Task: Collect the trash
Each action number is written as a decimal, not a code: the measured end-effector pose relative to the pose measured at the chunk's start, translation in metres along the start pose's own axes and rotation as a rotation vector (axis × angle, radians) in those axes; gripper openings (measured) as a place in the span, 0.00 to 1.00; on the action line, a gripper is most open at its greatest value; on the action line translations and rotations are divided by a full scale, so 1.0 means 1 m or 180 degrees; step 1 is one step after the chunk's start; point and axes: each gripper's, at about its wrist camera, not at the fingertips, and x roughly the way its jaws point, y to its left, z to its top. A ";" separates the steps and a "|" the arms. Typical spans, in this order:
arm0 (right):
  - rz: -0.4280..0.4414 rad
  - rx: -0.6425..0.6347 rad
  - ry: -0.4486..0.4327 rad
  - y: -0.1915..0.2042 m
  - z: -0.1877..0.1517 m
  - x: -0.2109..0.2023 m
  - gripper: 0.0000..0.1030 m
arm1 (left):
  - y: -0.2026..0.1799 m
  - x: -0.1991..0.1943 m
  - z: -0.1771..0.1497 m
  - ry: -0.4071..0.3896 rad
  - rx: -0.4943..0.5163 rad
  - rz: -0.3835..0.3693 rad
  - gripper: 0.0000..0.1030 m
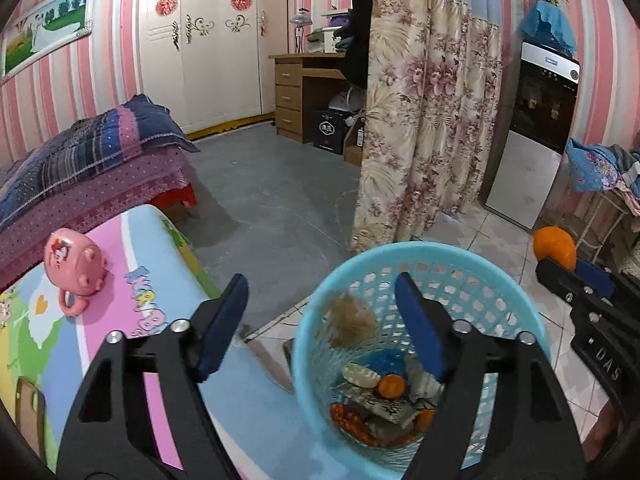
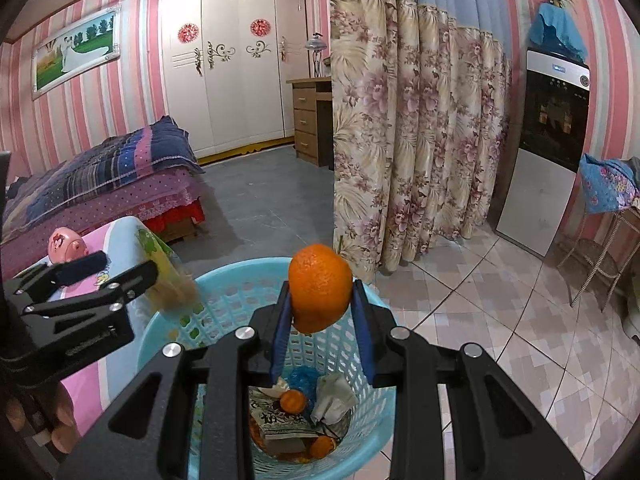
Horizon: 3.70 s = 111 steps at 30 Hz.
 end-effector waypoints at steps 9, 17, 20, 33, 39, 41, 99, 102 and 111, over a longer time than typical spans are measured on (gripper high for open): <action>-0.0008 -0.0051 0.0032 0.011 -0.002 0.006 0.29 | 0.033 -0.027 -0.004 -0.0172 -0.0008 0.0399 0.95; 0.0016 -0.0025 0.0034 0.027 -0.003 0.018 0.46 | 0.064 -0.056 -0.017 -0.0203 -0.0131 0.0545 0.95; -0.0058 -0.0131 0.0024 0.036 -0.004 0.020 0.71 | 0.074 -0.069 -0.023 -0.0224 -0.0199 0.0583 0.95; 0.0199 -0.0136 -0.0160 0.061 0.000 -0.021 0.96 | 0.118 -0.165 -0.061 -0.0359 -0.0449 0.0808 0.95; 0.0430 -0.0316 -0.0325 0.091 0.002 -0.058 0.96 | 0.136 -0.221 -0.083 -0.0401 -0.0534 0.1059 0.95; 0.0510 -0.0345 -0.0351 0.101 0.001 -0.070 0.96 | 0.145 -0.240 -0.092 -0.0403 -0.0611 0.1173 0.95; 0.0860 -0.0925 -0.0387 0.217 -0.110 -0.167 0.96 | 0.187 -0.262 -0.194 -0.0094 -0.0950 0.1523 0.95; 0.0859 -0.0940 -0.0390 0.218 -0.109 -0.167 0.96 | 0.185 -0.262 -0.194 -0.0099 -0.0924 0.1534 0.95; 0.0856 -0.0957 -0.0388 0.219 -0.111 -0.167 0.96 | 0.187 -0.263 -0.193 -0.0105 -0.0935 0.1496 0.95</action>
